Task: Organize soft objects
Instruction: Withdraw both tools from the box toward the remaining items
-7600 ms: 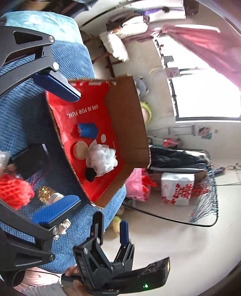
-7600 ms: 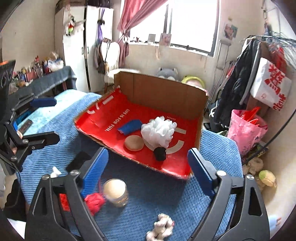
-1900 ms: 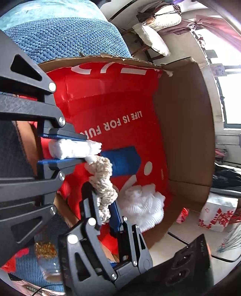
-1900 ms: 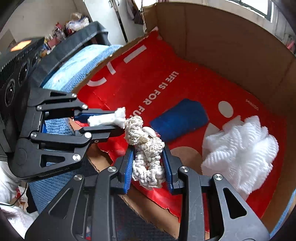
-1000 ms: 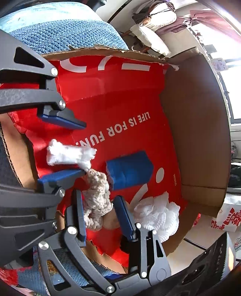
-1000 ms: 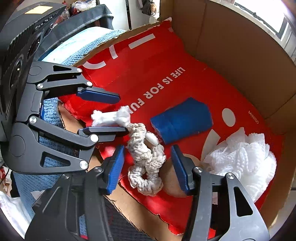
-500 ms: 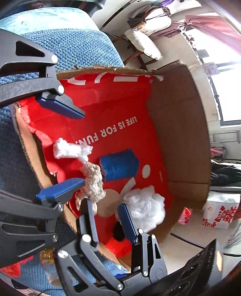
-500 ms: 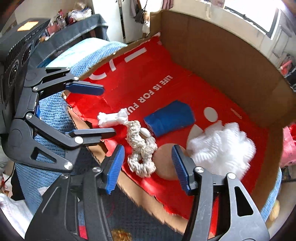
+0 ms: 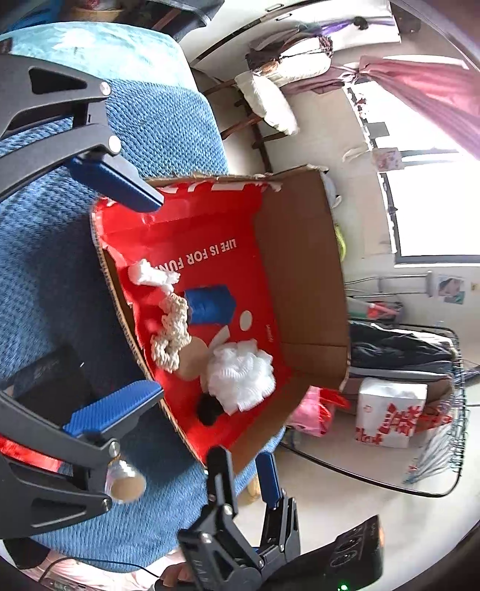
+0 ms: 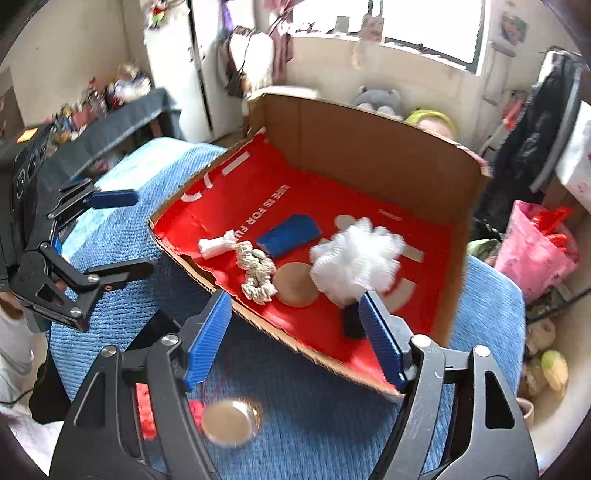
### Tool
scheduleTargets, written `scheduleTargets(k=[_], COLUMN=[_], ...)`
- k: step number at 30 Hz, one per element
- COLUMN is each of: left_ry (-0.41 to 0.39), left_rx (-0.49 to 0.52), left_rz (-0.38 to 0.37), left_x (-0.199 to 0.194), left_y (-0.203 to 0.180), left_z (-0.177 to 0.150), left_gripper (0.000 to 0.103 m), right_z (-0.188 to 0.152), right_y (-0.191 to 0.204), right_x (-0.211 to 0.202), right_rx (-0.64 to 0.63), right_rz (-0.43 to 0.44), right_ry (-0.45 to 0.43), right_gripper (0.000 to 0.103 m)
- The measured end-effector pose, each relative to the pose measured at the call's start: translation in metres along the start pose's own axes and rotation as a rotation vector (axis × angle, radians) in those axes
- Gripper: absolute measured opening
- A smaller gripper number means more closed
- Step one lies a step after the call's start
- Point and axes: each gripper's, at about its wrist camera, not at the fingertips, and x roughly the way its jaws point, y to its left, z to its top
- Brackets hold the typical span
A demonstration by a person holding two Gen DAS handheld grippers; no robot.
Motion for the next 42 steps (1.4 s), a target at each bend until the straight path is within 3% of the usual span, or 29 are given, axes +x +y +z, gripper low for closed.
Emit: scheduleTargets(k=[7,11,20,30,37,42], left_ry=[-0.072,-0.101,-0.16,-0.14,-0.105,-0.091], left_rx=[-0.028,-0.05,-0.116,-0.147,-0.169,-0.161], left_rz=[-0.003,-0.005,-0.016,-0.006,-0.008,-0.008], left_x=[-0.038,-0.056,-0.088,-0.086,-0.067,-0.054], left_y=[-0.01,-0.015,-0.022,-0.039,-0.053,-0.064], left_z=[-0.019,-0.033,-0.075,-0.13,-0.158,-0.169], left_gripper=[0.103,0.103,0.103,0.103,0.103,0.103], right_z=[-0.034,-0.059,-0.124,-0.187,-0.209,-0.217], right_y=[-0.005,-0.003,0.014,0.037,0.061,0.069], right_x=[-0.047,-0.067,-0.094,-0.081,-0.056,-0.041], right_rx=[0.067,0.094,0.138,0.238,0.257,0.272], right_rz=[-0.056,-0.085,-0.145,-0.157,-0.195,-0.171], right_ry=[-0.082,-0.115,-0.165,-0.179,-0.188,-0.191], right_gripper=[0.08,0.089,0.089,0.089,0.089,0.089])
